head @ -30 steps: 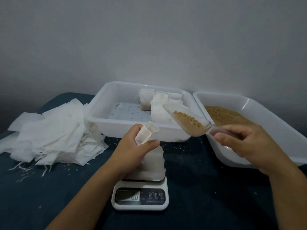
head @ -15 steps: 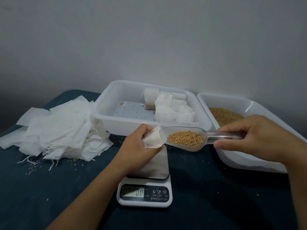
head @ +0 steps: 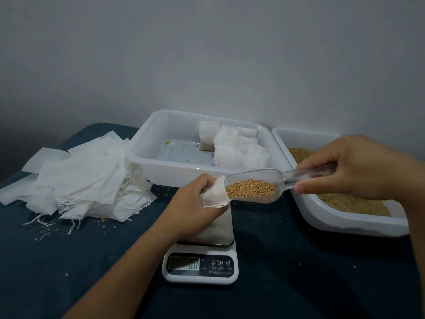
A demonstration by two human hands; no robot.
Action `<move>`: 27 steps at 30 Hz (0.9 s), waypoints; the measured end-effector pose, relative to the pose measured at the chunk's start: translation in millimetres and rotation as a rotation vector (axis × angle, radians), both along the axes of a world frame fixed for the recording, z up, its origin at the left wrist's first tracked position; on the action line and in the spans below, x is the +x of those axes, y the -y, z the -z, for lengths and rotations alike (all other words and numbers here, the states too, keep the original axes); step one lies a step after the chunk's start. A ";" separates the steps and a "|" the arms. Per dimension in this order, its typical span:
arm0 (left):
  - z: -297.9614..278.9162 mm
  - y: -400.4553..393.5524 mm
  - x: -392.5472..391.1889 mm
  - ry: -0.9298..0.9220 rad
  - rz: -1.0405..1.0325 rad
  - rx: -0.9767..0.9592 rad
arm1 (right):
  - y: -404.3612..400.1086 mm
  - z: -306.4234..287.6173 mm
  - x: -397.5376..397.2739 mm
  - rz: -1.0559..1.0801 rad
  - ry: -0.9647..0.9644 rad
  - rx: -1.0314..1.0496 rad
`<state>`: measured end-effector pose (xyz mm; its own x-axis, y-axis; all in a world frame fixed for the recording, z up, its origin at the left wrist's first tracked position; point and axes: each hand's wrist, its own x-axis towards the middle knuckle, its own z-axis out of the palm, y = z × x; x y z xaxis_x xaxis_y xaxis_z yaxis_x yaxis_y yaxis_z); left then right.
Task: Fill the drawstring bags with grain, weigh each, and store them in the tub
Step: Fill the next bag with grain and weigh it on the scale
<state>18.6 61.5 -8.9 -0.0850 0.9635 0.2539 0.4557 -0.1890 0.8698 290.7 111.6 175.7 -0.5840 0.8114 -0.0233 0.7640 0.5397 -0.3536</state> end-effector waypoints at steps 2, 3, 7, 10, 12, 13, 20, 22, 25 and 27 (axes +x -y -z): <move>-0.1 0.5 0.6 0.011 0.010 -0.005 | 0.0 -3.5 -1.6 0.003 0.037 -0.001; -0.1 0.7 0.8 0.017 0.013 -0.008 | 0.2 -5.3 -2.3 0.004 0.051 0.000; 0.1 1.5 2.1 0.019 0.020 -0.007 | 1.6 -13.1 -5.3 0.002 0.088 0.023; 1.0 1.5 2.4 0.029 0.027 -0.002 | 2.3 -18.9 -7.4 0.009 0.100 0.031; 1.1 1.5 2.2 0.031 0.027 -0.002 | 3.3 -22.6 -9.2 0.012 0.118 0.031; 1.2 1.3 2.0 0.035 0.027 -0.001 | 3.7 -24.3 -10.1 0.011 0.126 0.031; 0.3 0.1 2.0 0.065 0.033 0.012 | 5.7 -35.1 -15.9 0.017 0.140 0.039; 0.1 0.3 1.7 0.085 0.033 0.016 | 6.3 -37.8 -16.4 0.018 0.140 0.046; -0.2 0.7 1.6 0.115 0.030 0.019 | 7.4 -40.1 -17.2 0.015 0.148 0.056; -0.6 0.3 1.8 0.132 0.029 0.021 | 7.9 -40.1 -17.4 0.016 0.153 0.064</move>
